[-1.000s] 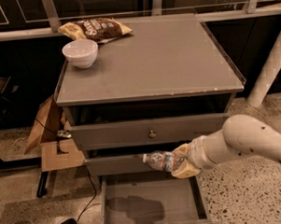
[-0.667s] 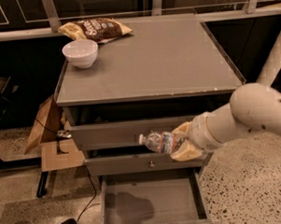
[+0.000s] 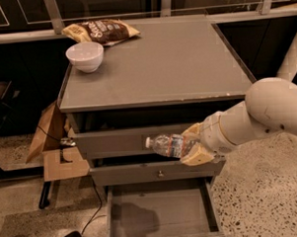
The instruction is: Pick water bottle from bottom drawer and place on counter
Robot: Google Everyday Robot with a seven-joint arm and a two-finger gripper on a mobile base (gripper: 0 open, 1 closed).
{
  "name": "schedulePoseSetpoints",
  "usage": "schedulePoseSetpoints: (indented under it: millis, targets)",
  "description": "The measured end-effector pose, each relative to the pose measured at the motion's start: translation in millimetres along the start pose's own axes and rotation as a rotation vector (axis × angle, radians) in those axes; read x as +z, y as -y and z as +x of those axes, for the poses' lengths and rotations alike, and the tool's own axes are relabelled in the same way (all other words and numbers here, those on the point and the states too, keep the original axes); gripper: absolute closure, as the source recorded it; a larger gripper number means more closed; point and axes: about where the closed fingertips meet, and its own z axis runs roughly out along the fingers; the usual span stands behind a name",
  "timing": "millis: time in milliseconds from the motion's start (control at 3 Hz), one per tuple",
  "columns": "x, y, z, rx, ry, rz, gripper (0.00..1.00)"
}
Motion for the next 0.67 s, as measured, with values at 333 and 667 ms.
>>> schedulePoseSetpoints:
  millis: [333, 667]
  targets:
    - [-24.7, 12.9, -15.9, 0.043, -0.014, 0.006, 1.00]
    - [-60.1, 43.7, -41.1, 0.090, -0.038, 0.022, 1.00]
